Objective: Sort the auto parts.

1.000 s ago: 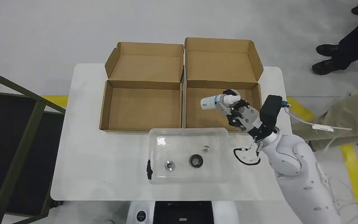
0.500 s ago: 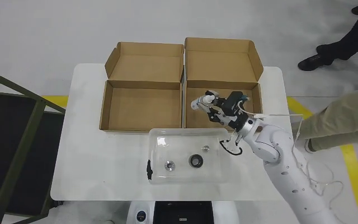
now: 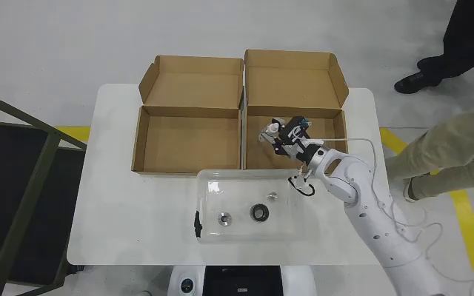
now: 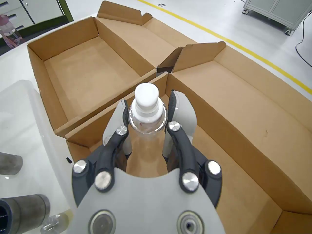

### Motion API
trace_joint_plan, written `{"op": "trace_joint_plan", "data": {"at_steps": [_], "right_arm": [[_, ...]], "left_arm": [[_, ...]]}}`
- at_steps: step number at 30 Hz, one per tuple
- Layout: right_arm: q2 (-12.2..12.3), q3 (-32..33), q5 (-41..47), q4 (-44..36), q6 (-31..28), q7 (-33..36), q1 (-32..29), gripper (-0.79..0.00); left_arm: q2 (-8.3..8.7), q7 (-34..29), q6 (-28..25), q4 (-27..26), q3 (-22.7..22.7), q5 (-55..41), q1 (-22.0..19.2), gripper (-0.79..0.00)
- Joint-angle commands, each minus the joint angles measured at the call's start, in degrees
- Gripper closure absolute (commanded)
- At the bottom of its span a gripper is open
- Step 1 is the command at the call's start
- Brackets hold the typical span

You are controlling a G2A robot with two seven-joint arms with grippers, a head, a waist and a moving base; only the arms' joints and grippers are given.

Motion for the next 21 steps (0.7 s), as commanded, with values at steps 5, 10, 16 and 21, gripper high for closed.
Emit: {"op": "trace_joint_plan", "data": {"at_steps": [5, 10, 16, 21], "right_arm": [[-0.34, -1.07, -2.29, 1.51, 0.68, 0.26, 1.10, 0.000], [-0.60, -1.96, -3.87, 2.41, 0.85, 0.51, 1.53, -0.154], [-0.90, -2.51, -4.48, 3.81, 1.01, 0.33, 1.86, -0.557], [-1.00, -2.14, -4.00, 3.95, 0.98, 0.09, 1.64, -0.785]], "left_arm": [[0.00, 0.00, 0.00, 0.00, 0.00, 0.00, 0.00, -0.785], [0.00, 0.00, 0.00, 0.00, 0.00, 0.00, 0.00, -0.785], [0.00, 0.00, 0.00, 0.00, 0.00, 0.00, 0.00, -0.785], [0.00, 0.00, 0.00, 0.00, 0.00, 0.00, 0.00, -0.785]]}}
